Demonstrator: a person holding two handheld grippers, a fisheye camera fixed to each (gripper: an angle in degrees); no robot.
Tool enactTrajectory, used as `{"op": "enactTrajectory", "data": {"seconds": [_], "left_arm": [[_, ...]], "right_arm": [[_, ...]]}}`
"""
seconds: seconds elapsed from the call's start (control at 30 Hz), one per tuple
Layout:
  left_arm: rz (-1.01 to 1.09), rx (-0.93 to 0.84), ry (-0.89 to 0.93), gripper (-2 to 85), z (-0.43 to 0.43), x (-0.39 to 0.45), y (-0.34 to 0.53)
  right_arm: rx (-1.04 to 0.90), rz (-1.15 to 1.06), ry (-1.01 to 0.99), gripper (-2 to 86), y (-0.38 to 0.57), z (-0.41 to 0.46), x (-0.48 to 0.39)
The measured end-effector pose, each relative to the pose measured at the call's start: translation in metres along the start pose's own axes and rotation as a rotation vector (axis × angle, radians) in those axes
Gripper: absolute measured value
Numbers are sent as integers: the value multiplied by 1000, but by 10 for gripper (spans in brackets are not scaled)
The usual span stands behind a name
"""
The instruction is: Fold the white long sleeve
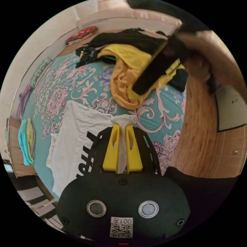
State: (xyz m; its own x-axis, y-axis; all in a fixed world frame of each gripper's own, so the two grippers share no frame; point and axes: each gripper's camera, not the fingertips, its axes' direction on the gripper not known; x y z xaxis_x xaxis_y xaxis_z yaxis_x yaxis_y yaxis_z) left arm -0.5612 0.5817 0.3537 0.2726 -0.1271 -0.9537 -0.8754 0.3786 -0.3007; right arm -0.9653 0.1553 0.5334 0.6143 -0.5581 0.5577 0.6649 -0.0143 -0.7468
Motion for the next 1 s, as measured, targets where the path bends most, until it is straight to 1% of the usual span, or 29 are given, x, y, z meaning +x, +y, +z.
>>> {"op": "enactTrajectory", "data": {"seconds": [0.03, 0.07, 0.1, 0.13, 0.2, 0.23, 0.3, 0.37, 0.43, 0.5, 0.57, 0.63, 0.7, 0.77, 0.83, 0.9, 0.93, 1.0], "left_arm": [[-28, 13, 22, 9, -4, -3, 3], [-72, 32, 57, 6, -10, -7, 9], [-98, 44, 75, 4, -14, -8, 15], [-103, 47, 78, 3, -16, -7, 17], [-102, 58, 50, 2, -22, 0, 25], [-97, 60, 39, 2, -23, 2, 27], [-90, 77, -9, 2, -27, 11, 34], [-89, 83, -36, 3, -29, 17, 40], [-89, 86, -49, 3, -29, 21, 48], [-94, 91, -57, 5, -29, 25, 59], [-108, 96, -54, 5, -29, 25, 68], [-130, 103, -54, 3, -30, 23, 77], [-160, 110, -41, 2, -31, 17, 89], [-180, 122, -34, 2, -33, 12, 99], [-209, 138, -29, 1, -36, 4, 111], [-274, 176, -20, 2, -42, -11, 131], [-295, 190, -19, 3, -44, -16, 137], [-388, 245, -51, 2, -54, -37, 168]], "right_arm": [[12, 12, -18, 94, 3, 1, 5], [53, 58, -99, 114, 8, 3, 16], [115, 117, -236, 138, 13, 7, 29], [145, 149, -310, 144, 15, 10, 35], [252, 233, -558, 161, 18, 24, 57], [267, 248, -610, 164, 18, 27, 62], [280, 295, -743, 174, 13, 43, 76], [246, 314, -795, 179, 8, 55, 83], [229, 357, -896, 183, 5, 68, 90], [234, 411, -1081, 182, -3, 87, 100], [220, 446, -1180, 177, -17, 101, 107], [164, 430, -1191, 169, -37, 112, 110], [52, 386, -1106, 147, -65, 127, 110], [18, 399, -1101, 115, -80, 138, 111], [32, 413, -1163, 74, -91, 147, 110], [61, 416, -1271, 40, -107, 152, 102], [61, 402, -1268, 35, -112, 151, 96], [35, 327, -1172, 21, -132, 141, 60]]}}
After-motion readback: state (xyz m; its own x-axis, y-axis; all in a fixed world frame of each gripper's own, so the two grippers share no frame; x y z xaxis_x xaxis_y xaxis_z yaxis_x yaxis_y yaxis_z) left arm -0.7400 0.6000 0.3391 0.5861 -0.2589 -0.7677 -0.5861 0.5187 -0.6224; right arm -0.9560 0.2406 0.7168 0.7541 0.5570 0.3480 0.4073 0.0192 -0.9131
